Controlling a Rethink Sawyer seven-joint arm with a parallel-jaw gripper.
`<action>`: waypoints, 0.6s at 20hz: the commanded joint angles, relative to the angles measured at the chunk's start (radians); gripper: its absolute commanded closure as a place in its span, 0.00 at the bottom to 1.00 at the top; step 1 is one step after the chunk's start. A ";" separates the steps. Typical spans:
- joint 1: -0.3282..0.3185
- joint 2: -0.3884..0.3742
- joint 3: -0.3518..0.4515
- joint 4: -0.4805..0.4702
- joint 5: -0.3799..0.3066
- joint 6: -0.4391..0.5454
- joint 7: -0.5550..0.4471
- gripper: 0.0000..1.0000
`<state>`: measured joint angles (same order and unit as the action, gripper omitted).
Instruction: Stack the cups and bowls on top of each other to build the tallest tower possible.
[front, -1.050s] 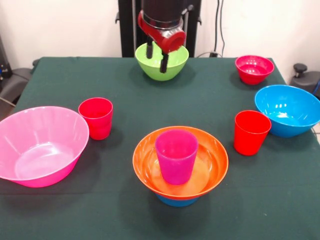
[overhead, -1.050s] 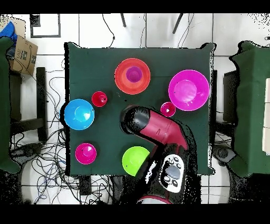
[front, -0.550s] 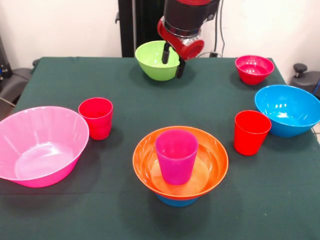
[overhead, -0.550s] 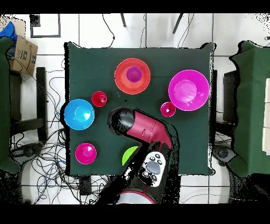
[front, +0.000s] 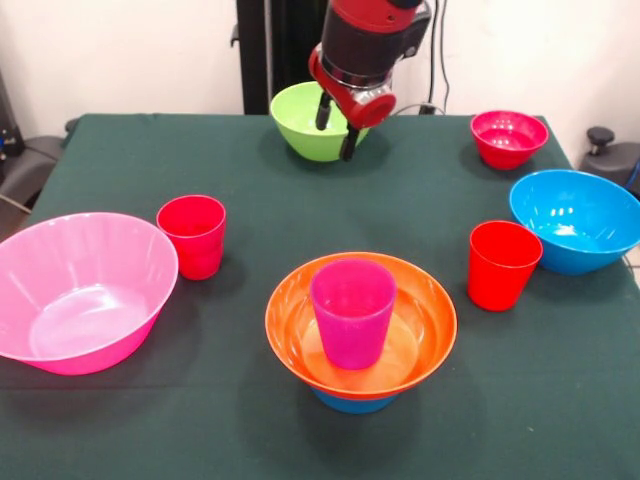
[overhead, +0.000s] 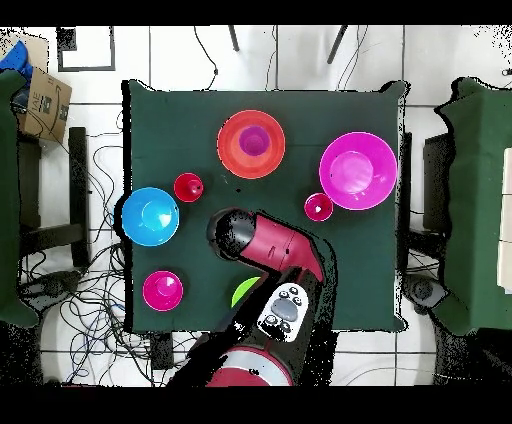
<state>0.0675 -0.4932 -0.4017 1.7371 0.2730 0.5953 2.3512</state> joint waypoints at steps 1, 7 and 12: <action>-0.020 0.074 0.056 0.007 0.002 -0.020 0.148 0.00; -0.031 0.079 0.076 0.026 0.015 -0.058 0.145 0.00; -0.038 0.080 0.097 0.046 0.030 -0.091 0.149 0.00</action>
<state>0.0500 -0.4381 -0.4059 1.7368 0.2734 0.5921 2.3512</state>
